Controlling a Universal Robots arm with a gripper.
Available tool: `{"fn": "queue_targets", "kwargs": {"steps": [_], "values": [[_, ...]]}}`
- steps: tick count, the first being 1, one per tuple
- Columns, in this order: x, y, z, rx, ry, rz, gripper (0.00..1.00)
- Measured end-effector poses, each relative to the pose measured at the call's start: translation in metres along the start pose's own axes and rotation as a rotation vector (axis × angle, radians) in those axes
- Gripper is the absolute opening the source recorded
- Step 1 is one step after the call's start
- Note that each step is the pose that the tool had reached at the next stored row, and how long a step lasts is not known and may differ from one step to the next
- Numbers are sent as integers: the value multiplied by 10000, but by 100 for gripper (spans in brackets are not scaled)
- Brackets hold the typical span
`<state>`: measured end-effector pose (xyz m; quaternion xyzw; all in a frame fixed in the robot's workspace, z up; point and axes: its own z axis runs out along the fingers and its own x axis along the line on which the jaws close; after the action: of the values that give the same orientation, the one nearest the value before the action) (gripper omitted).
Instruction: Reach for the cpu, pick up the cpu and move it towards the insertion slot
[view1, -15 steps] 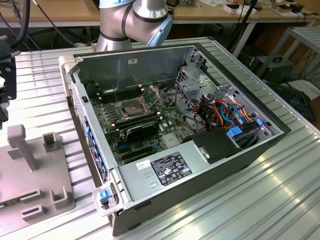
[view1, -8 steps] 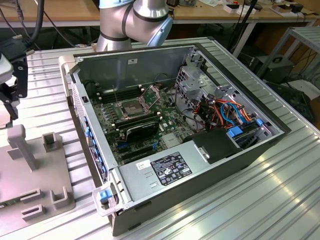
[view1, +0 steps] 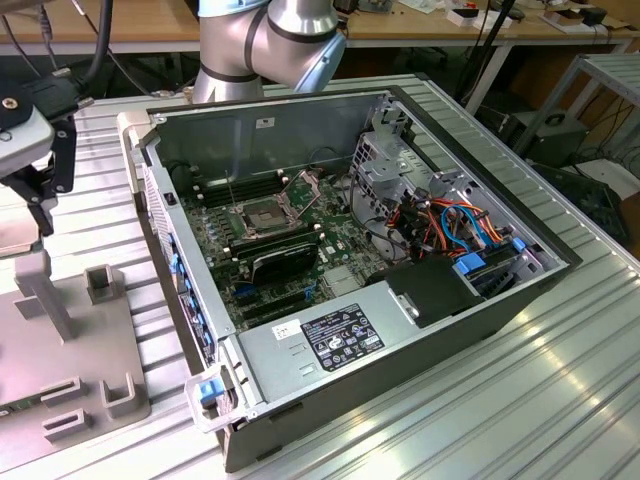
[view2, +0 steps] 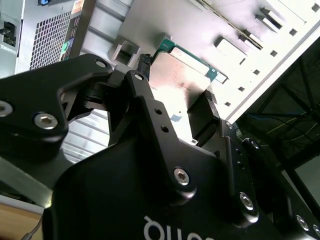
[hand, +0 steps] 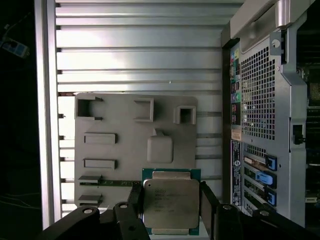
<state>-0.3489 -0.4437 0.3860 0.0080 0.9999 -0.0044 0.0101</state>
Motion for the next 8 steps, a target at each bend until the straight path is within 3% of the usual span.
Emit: {"fn": "queue_targets", "kwargs": {"steps": [6,8], "values": [[-78,1,2,5,0,0,55],[-133,2,2,8,0,-1,55]]}}
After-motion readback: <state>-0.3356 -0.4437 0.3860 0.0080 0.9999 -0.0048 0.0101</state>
